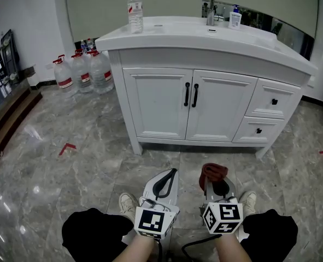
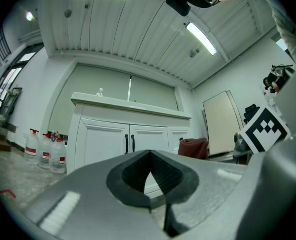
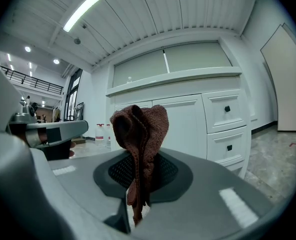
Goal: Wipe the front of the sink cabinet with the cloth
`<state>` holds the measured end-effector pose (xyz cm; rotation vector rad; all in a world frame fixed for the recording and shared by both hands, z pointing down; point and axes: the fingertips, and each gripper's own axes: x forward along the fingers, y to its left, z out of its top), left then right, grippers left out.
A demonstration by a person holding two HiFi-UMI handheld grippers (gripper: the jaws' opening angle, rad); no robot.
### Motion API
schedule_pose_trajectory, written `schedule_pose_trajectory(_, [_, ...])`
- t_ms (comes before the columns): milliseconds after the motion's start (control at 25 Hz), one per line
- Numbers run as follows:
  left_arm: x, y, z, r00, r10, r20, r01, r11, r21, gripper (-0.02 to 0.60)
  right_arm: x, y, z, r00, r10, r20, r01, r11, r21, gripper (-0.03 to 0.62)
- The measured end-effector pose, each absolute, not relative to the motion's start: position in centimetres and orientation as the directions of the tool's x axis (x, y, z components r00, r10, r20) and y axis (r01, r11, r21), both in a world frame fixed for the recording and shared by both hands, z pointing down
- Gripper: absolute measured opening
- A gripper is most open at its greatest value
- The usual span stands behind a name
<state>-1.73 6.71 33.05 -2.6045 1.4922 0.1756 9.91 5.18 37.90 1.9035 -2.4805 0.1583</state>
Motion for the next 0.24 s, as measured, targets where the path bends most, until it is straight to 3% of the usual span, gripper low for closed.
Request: schedule_pose_trajectory(240, [-1.59, 7.01, 32.27, 0.503, -0.844, -0.185, -0.863, -0.503, -0.054, 0.0, 9.95, 5.28, 38.06, -0.267, -0.96, 0.081, -0.961, 0.258, -0.1, 0.08])
